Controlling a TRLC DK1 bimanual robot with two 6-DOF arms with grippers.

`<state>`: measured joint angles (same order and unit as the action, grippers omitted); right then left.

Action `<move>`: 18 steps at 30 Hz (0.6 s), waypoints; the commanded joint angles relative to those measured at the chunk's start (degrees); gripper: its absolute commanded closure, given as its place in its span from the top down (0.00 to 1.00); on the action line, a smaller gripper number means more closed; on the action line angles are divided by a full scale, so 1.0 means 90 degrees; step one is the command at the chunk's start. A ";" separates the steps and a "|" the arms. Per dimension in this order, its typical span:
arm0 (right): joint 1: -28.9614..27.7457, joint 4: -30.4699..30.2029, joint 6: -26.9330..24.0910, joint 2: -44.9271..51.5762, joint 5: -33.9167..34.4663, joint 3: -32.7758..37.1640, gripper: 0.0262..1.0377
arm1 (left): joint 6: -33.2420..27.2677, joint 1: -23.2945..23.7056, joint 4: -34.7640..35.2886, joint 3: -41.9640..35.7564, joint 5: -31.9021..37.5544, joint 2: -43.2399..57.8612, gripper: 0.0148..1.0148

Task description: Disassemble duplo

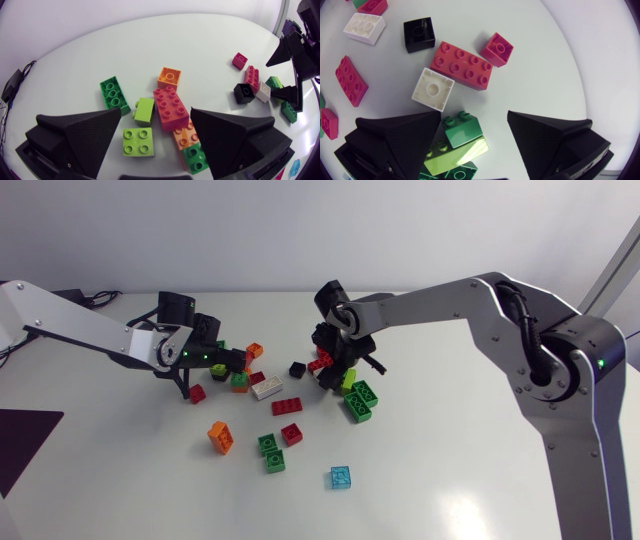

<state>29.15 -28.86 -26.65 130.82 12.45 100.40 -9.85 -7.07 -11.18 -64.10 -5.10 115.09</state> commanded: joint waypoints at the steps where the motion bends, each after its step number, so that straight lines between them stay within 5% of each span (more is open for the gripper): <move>1: -0.0016 -0.0123 -0.0134 0.0190 0.0072 0.0114 0.82 | -0.0068 0.0034 -0.0047 -0.0076 0.0049 -0.0082 0.95; 10: -0.0006 -0.0279 -0.0193 0.0269 0.0072 0.0192 0.40 | -0.0068 0.0043 -0.0066 -0.0066 0.0049 -0.0092 0.95; 16: -0.0035 -0.0397 -0.0124 0.0308 0.0072 0.0300 0.32 | -0.0068 0.0043 -0.0066 -0.0066 0.0049 -0.0102 0.95; 18: -0.0045 -0.0397 -0.0046 0.0288 0.0072 0.0339 0.21 | -0.0068 0.0043 -0.0066 -0.0056 0.0049 -0.0112 0.95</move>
<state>29.06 -31.18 -27.03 131.63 12.45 102.67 -9.87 -7.07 -11.35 -64.10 -5.08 115.09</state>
